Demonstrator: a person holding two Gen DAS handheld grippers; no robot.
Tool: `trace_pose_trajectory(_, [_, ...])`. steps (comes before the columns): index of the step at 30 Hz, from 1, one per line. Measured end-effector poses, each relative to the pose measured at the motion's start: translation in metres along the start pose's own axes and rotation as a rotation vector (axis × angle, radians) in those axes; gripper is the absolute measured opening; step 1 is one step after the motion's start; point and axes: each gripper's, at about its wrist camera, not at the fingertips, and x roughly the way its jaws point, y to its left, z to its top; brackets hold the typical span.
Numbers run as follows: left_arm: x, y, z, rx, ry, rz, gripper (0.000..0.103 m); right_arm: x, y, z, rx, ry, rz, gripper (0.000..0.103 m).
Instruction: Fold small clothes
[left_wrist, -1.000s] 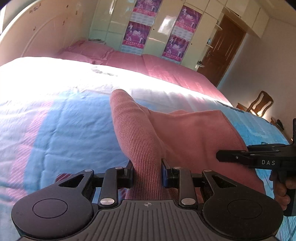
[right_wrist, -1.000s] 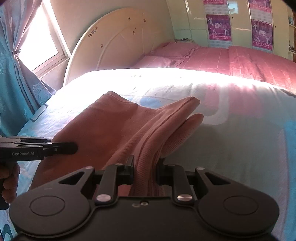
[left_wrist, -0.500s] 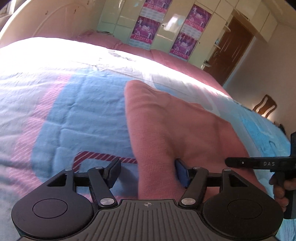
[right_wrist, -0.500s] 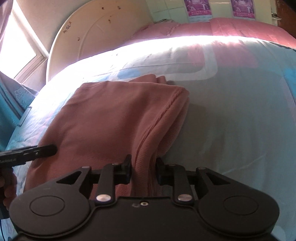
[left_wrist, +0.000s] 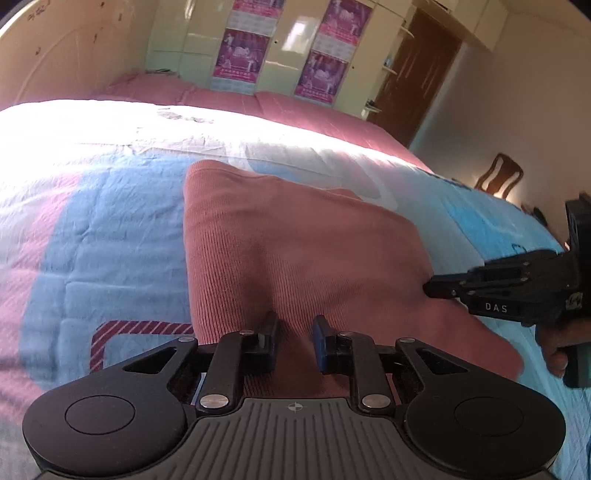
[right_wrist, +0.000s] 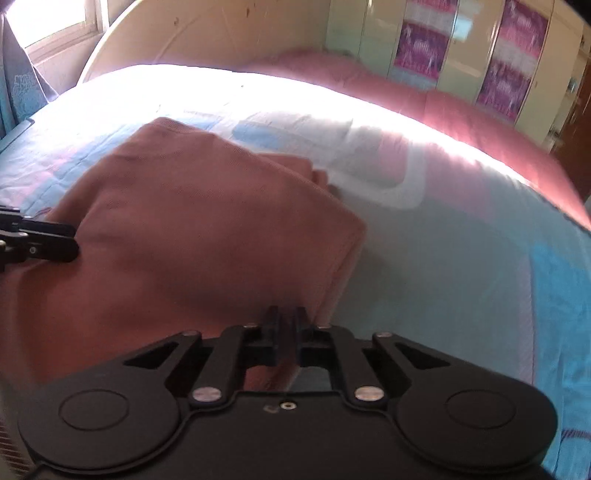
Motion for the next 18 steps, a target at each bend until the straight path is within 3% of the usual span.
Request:
trace_pose_trajectory(4, [-0.027, -0.005, -0.008, -0.006, -0.045, -0.038, 0.019, -0.034, -0.004, -0.002, 0.067, -0.043, 0.016, 0.016])
trace_pose_trajectory(10, [-0.052, -0.009, -0.042, -0.012, -0.024, -0.03, 0.018, -0.078, 0.025, -0.035, -0.024, -0.031, 0.109, 0.013])
trace_pose_trajectory(13, [-0.053, -0.01, -0.051, -0.027, -0.027, -0.001, 0.011, -0.067, 0.036, -0.053, -0.082, 0.024, 0.033, 0.008])
trace_pose_trajectory(14, [-0.055, -0.011, -0.053, -0.03, -0.034, 0.017, 0.009, -0.061, 0.036, -0.056, -0.082, 0.03, -0.008, 0.014])
trace_pose_trajectory(15, [-0.057, -0.012, -0.055, -0.032, -0.038, 0.035, 0.008, -0.058, 0.033, -0.058, -0.067, 0.022, -0.02, 0.018])
trace_pose_trajectory(18, [-0.058, -0.016, -0.067, -0.03, -0.023, 0.068, 0.007, -0.056, 0.027, -0.059, 0.007, 0.02, 0.005, 0.017])
